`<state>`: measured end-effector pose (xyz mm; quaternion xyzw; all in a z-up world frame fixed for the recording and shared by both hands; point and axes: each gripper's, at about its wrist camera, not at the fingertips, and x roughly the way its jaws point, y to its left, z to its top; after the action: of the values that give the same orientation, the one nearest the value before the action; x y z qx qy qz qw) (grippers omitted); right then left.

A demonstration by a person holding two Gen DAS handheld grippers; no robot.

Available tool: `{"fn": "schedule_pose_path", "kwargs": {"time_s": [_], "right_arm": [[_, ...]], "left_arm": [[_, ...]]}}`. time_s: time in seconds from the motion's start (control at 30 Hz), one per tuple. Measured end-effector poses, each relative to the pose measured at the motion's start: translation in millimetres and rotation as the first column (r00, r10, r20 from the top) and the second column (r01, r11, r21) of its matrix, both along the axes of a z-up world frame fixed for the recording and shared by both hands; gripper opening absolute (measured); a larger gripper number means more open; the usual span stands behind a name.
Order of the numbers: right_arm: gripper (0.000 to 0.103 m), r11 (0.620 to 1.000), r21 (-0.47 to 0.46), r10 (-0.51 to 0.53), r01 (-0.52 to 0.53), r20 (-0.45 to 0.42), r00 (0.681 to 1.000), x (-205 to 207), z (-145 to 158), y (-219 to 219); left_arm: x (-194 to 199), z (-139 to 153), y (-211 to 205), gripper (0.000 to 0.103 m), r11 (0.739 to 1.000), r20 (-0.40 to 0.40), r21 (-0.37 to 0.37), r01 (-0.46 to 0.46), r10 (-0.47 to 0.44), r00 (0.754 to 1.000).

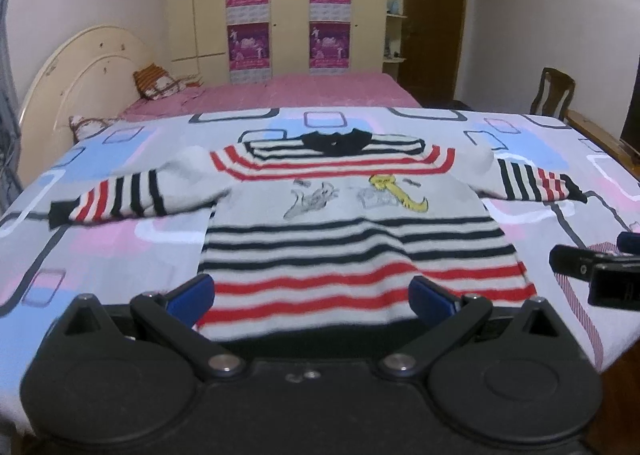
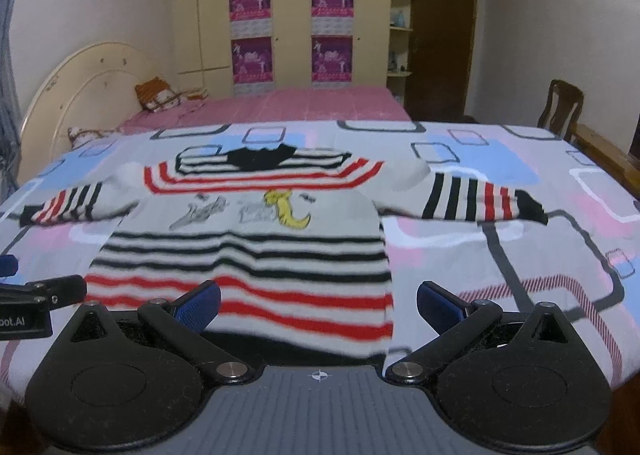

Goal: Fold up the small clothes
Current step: 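Move the right tool to the black sleeve cuff and close on it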

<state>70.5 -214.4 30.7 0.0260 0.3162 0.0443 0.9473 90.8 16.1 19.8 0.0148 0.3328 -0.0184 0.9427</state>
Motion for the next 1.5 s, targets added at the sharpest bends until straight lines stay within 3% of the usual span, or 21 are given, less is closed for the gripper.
{"fn": "schedule_pose_path", "kwargs": {"time_s": [0.27, 0.5, 0.63, 0.8, 1.07, 1.1, 1.17, 1.37, 1.5], "right_arm": [[0.103, 0.997, -0.012, -0.082, 0.082, 0.019, 0.996, 49, 1, -8], [0.103, 0.991, -0.025, -0.13, 0.13, 0.001, 0.992, 93, -13, -40], [0.103, 0.988, -0.02, -0.154, 0.153, -0.019, 0.988, 132, -31, -73], [0.103, 0.978, -0.002, -0.208, 0.208, -0.036, 0.977, 191, -58, -129], [0.102, 0.924, 0.075, -0.369, 0.375, -0.085, 0.926, 260, -98, -232], [0.079, 0.916, 0.082, -0.384, 0.392, -0.095, 0.918, 264, -103, -243], [0.049, 0.895, 0.11, -0.417, 0.431, -0.131, 0.899, 272, -114, -264], [0.05, 0.817, 0.238, -0.474, 0.524, -0.239, 0.848, 277, -146, -307], [0.049, 0.755, 0.35, -0.49, 0.554, -0.261, 0.832, 274, -159, -326]], "left_arm": [[52, 3, 1, 0.103, 0.999, 0.021, -0.023, 0.044, -0.043, 0.999], [102, -9, -14, 0.103, 0.992, 0.011, -0.103, 0.071, -0.07, 0.997], [138, -21, -34, 0.103, 0.993, 0.003, -0.104, 0.061, -0.061, 0.998], [194, -44, -66, 0.103, 0.993, -0.078, -0.11, 0.045, -0.054, 0.995], [255, -66, -115, 0.103, 0.996, -0.129, -0.081, 0.028, -0.038, 0.991], [260, -68, -120, 0.103, 0.997, -0.137, -0.076, 0.031, -0.041, 0.99], [269, -73, -128, 0.103, 0.997, -0.152, -0.066, 0.033, -0.043, 0.987], [286, -78, -143, 0.103, 0.998, -0.174, -0.054, 0.026, -0.035, 0.984], [288, -78, -143, 0.103, 0.999, -0.182, -0.04, 0.022, -0.029, 0.983]]}}
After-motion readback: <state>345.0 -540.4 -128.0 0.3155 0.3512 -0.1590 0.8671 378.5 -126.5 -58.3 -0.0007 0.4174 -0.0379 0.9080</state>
